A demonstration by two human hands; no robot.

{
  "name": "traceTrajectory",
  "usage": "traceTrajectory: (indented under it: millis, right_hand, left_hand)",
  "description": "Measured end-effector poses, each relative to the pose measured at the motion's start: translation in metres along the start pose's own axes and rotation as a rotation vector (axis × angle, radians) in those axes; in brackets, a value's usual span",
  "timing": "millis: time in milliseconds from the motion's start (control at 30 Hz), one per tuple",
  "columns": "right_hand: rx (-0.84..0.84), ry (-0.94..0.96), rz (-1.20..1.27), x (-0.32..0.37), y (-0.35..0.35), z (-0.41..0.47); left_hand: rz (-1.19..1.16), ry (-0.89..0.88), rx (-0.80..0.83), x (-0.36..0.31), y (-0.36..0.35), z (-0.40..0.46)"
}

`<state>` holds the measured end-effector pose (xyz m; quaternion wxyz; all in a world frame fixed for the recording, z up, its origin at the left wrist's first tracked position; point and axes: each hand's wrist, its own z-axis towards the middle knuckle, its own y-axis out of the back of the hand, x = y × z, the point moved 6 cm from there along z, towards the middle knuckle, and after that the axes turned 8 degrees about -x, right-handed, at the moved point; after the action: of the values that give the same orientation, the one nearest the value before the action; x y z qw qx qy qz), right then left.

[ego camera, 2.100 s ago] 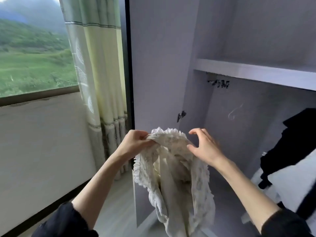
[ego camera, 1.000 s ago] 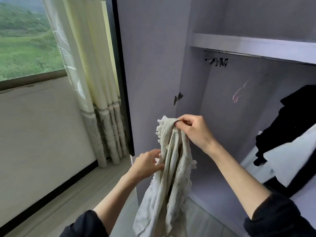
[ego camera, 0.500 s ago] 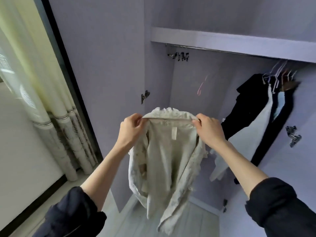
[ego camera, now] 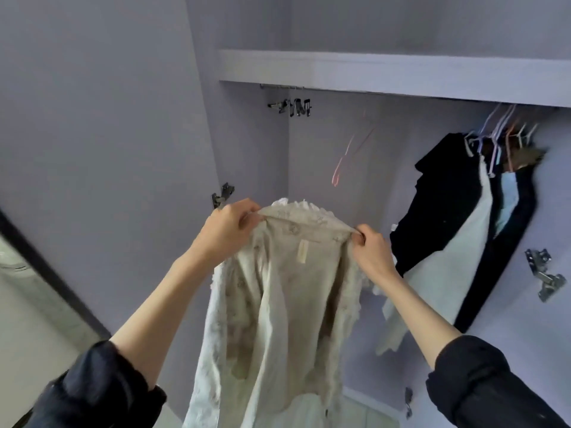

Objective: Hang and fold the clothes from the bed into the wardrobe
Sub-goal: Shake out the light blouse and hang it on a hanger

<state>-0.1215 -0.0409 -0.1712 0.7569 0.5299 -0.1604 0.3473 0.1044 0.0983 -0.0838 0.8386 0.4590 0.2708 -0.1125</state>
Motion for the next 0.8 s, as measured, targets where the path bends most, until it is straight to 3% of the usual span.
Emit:
traceTrajectory:
  millis: [167, 233, 333, 400, 467, 567, 633, 733, 800]
  right_hand:
    - [0.093, -0.034, -0.027, -0.031, -0.003, 0.078]
    - [0.124, -0.039, -0.036, -0.032, -0.012, 0.095]
    - [0.226, -0.056, -0.014, -0.035, -0.036, 0.116]
    - [0.387, -0.039, -0.048, -0.041, -0.058, 0.128]
    - [0.433, -0.112, 0.042, -0.049, -0.074, 0.146]
    - [0.151, -0.295, 0.322, -0.044, -0.068, 0.190]
    - [0.002, -0.332, 0.346, -0.033, -0.059, 0.220]
    - [-0.019, -0.393, 0.346, -0.018, -0.060, 0.250]
    - [0.048, -0.557, 0.495, -0.019, -0.071, 0.260]
  left_hand:
    - [0.154, -0.032, 0.495, 0.030, -0.075, 0.033]
    - [0.265, -0.004, 0.581, 0.042, -0.089, 0.037]
    - [0.317, 0.080, 0.462, 0.056, -0.093, 0.058]
    - [0.231, 0.150, 0.291, 0.059, -0.086, 0.077]
    - [0.115, 0.164, 0.162, 0.055, -0.078, 0.094]
    - [0.011, 0.130, 0.146, 0.048, -0.084, 0.114]
    - [-0.040, 0.161, 0.146, 0.046, -0.091, 0.124]
    - [-0.108, 0.224, 0.123, 0.045, -0.099, 0.136]
    - [-0.132, 0.252, 0.115, 0.047, -0.099, 0.143]
